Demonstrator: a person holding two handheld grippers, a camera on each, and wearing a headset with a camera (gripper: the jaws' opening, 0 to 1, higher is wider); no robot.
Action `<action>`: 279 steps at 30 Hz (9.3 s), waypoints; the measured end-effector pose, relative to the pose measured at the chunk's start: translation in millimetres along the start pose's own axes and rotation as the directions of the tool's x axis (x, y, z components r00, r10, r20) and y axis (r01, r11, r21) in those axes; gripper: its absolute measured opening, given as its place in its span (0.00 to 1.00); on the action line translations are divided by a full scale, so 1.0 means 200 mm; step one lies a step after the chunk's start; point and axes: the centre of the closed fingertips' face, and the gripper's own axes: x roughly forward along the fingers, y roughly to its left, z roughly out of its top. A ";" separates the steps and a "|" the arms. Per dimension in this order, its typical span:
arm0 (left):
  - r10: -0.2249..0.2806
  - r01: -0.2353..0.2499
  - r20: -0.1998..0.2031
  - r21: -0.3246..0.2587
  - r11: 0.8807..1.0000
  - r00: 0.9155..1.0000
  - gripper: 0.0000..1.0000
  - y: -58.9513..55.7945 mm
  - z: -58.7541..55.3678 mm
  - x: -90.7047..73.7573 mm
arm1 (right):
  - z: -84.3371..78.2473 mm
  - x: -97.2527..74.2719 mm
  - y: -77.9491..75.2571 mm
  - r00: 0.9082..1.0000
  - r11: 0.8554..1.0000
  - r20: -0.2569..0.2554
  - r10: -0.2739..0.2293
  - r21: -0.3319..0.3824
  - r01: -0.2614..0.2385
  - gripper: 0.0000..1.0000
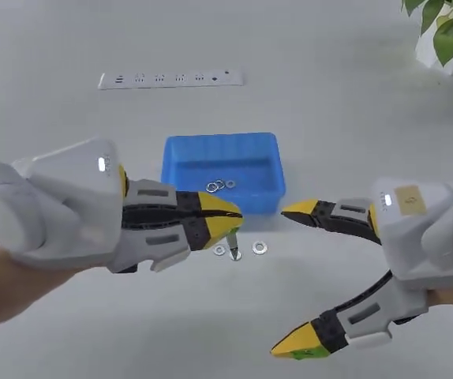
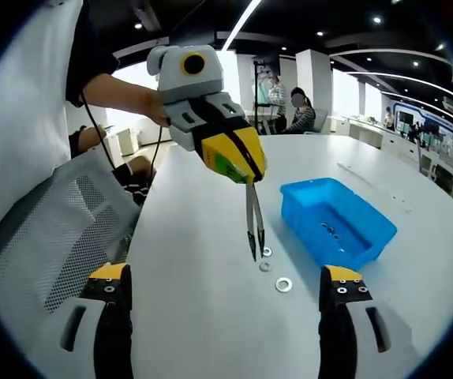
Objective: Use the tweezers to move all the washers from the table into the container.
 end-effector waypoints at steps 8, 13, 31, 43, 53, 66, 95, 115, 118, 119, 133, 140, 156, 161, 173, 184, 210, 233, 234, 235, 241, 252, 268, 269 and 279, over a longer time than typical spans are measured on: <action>0.001 -0.001 -0.002 -0.004 1.000 1.000 0.04 0.01 -0.03 0.01 | -0.03 0.02 0.02 1.000 0.999 0.004 0.009 0.032 -0.009 0.99; -0.001 0.001 0.005 -0.011 1.000 1.000 0.04 0.01 -0.02 0.03 | -0.04 0.03 0.02 1.000 0.999 0.007 0.010 0.052 -0.011 0.98; -0.001 0.001 0.000 -0.017 1.000 1.000 0.04 0.02 -0.05 0.05 | -0.01 0.05 0.00 1.000 0.998 0.029 0.003 0.069 -0.005 0.96; 0.007 -0.007 0.011 -0.022 1.000 1.000 0.04 0.03 -0.05 0.07 | -0.02 0.04 0.00 1.000 0.996 0.023 0.009 0.088 -0.011 0.95; -0.027 0.025 -0.028 -0.058 0.998 0.999 0.04 0.03 -0.07 0.06 | 0.00 0.09 -0.03 0.999 0.997 0.013 0.038 0.069 -0.039 0.92; -0.058 0.054 -0.093 -0.049 0.997 0.994 0.05 0.02 -0.10 0.06 | 0.08 0.23 -0.17 0.997 0.997 -0.001 0.076 0.020 -0.076 0.40; -0.026 0.020 -0.083 -0.074 0.997 0.996 0.05 0.03 -0.10 0.09 | 0.02 0.27 -0.17 0.985 0.982 -0.108 0.137 -0.118 -0.149 0.11; -0.036 0.020 -0.094 -0.170 0.985 0.995 0.27 0.00 -0.11 0.07 | 0.02 0.26 -0.17 0.989 0.980 -0.109 0.103 -0.157 -0.119 0.09; -0.025 0.007 -0.100 -0.178 0.984 0.995 0.29 0.01 -0.12 0.05 | 0.01 0.26 -0.17 0.989 0.980 -0.109 0.103 -0.158 -0.119 0.09; -0.017 -0.003 -0.109 -0.177 0.984 0.994 0.30 0.02 -0.13 0.04 | 0.01 0.26 -0.16 0.989 0.980 -0.109 0.103 -0.158 -0.119 0.09; 0.052 -0.069 -0.069 -0.270 0.960 0.996 0.53 -0.01 -0.14 -0.12 | 0.14 0.19 -0.15 0.994 0.982 -0.073 0.085 -0.162 -0.096 0.09; 0.149 -0.158 -0.052 -0.300 0.941 0.987 0.72 0.01 -0.16 -0.25 | 0.26 0.10 -0.15 0.995 0.980 -0.054 0.081 -0.178 -0.089 0.09; 0.251 -0.246 -0.035 -0.363 0.899 0.967 0.90 0.02 -0.21 -0.36 | 0.53 0.02 -0.35 0.999 0.961 -0.020 0.035 -0.274 -0.039 0.09; 0.258 -0.247 -0.024 -0.386 0.889 0.966 0.93 0.03 -0.20 -0.37 | 0.52 0.06 -0.52 1.000 0.969 -0.015 -0.006 -0.248 0.002 0.09; 0.310 -0.301 -0.047 -0.414 0.859 0.950 0.99 0.07 -0.26 -0.44 | 0.33 0.28 -0.70 0.999 0.988 -0.042 -0.026 -0.154 0.020 0.09; 0.323 -0.326 -0.081 -0.418 0.848 0.943 0.99 0.06 -0.32 -0.47 | 0.21 0.40 -0.66 0.995 0.989 -0.102 0.016 -0.142 -0.031 0.09; 0.294 -0.289 -0.046 -0.382 0.878 0.955 0.96 0.21 -0.24 -0.36 | 0.22 0.35 -0.68 0.996 0.989 -0.088 -0.018 -0.151 0.004 0.08; 0.108 -0.053 0.141 -0.347 0.936 0.984 0.53 0.56 0.12 -0.04 | 0.37 0.28 -0.58 0.999 0.977 -0.054 -0.007 -0.213 -0.004 0.08; 0.103 -0.049 0.145 -0.333 0.942 0.984 0.49 0.56 0.13 -0.03 | 0.37 0.28 -0.57 0.999 0.977 -0.053 -0.007 -0.214 -0.005 0.08; 0.095 -0.043 0.146 -0.325 0.945 0.985 0.43 0.56 0.13 -0.03 | 0.37 0.27 -0.57 0.999 0.977 -0.055 -0.004 -0.215 -0.007 0.08; 0.006 0.043 0.146 -0.331 0.943 0.989 0.26 0.50 0.14 0.00 | 0.36 0.26 -0.57 0.998 0.978 -0.055 0.001 -0.208 -0.012 0.08; -0.008 0.046 0.156 -0.242 0.969 0.988 0.09 0.50 0.15 -0.01 | 0.37 0.26 -0.56 0.999 0.978 -0.049 0.007 -0.206 -0.017 0.08; 0.025 -0.007 0.149 -0.121 0.993 0.989 0.04 0.49 0.19 0.01 | 0.39 0.25 -0.59 0.998 0.975 -0.048 -0.029 -0.223 0.017 0.11; 0.028 -0.008 0.151 -0.127 0.992 0.988 0.04 0.49 0.19 0.01 | 0.39 0.25 -0.59 0.998 0.977 -0.045 -0.034 -0.214 0.024 0.11; 0.063 -0.047 0.146 -0.113 0.992 0.987 0.04 0.55 0.21 0.00 | 0.42 0.24 -0.61 0.997 0.987 -0.029 -0.072 -0.146 0.067 0.24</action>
